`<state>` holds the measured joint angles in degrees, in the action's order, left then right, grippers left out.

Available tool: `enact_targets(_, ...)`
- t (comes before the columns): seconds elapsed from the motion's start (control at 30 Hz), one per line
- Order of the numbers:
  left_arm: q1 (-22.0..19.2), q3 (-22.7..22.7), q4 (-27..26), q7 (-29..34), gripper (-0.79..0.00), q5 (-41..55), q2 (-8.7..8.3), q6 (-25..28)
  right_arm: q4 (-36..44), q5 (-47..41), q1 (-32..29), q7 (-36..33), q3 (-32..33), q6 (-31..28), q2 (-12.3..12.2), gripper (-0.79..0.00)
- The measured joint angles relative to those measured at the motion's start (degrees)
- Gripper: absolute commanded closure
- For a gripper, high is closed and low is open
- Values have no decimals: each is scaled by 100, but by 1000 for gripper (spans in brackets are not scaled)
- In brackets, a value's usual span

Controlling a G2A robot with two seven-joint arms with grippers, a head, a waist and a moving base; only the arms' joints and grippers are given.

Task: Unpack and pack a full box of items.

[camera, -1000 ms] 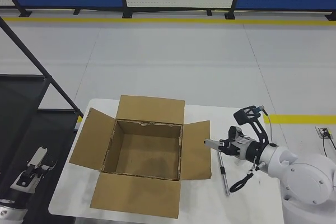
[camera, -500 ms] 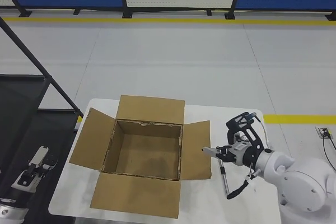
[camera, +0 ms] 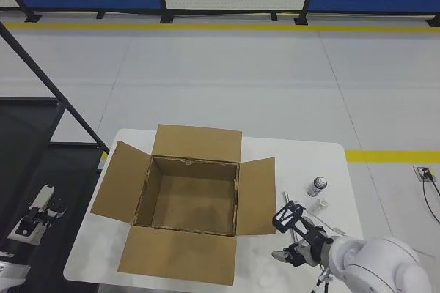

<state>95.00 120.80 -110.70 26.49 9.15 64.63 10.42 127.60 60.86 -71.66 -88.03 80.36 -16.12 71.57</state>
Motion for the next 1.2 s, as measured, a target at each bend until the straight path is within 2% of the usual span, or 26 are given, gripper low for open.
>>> enact_targets(0.63, 3, -1, -2, -2, -785, 1, 1, 2, -67, 25, 8, 72, 4, 20, 2, -785)
enact_targets(1.0, 61, 13, 48, -314, -785, 195, 34, -83, -2266, -24, 798, 908, 64, 492, -21, -785)
enact_targets(1.2, 117, -102, -51, -516, -785, 58, 57, -135, -2792, 7, 796, 1334, 79, 673, -41, -785)
